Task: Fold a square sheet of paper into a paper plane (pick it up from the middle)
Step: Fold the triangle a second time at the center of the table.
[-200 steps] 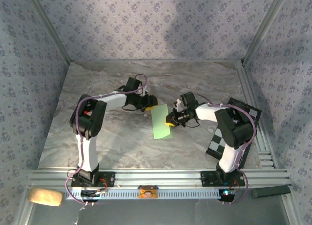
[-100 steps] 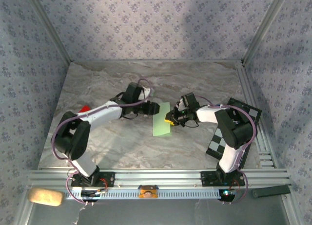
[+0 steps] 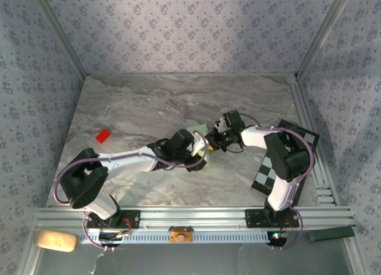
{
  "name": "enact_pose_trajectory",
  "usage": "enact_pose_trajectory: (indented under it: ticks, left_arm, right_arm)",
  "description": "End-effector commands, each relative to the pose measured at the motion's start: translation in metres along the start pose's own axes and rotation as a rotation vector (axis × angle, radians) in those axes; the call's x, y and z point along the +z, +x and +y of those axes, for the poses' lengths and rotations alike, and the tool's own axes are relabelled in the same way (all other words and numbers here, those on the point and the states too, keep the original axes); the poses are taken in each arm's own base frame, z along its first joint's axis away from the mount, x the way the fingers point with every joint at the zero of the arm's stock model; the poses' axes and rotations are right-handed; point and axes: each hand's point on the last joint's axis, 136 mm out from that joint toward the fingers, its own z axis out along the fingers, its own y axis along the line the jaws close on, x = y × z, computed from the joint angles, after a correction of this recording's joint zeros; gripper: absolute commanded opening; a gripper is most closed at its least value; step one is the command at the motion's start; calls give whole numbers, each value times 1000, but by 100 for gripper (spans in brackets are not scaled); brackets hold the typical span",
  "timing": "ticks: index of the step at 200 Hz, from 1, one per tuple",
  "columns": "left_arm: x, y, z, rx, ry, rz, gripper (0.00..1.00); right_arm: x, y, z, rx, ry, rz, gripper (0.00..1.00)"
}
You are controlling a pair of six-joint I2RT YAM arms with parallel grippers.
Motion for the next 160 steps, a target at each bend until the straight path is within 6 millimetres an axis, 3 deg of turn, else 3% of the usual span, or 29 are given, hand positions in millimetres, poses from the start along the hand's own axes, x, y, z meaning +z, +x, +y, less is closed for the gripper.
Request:
enact_pose_trajectory:
  ticks: [1, 76, 160]
  left_arm:
    - [5, -2, 4, 121, -121, 36, 48]
    - [25, 9, 0, 248, -262, 90, 54]
    - [29, -5, 8, 246, -339, 41, 48]
  right_arm:
    - [-1, 2, 4, -3, -9, 35, 11]
    - [-1, 1, 0, 10, 7, 36, 10]
    - [-2, 1, -1, 13, 12, 31, 11]
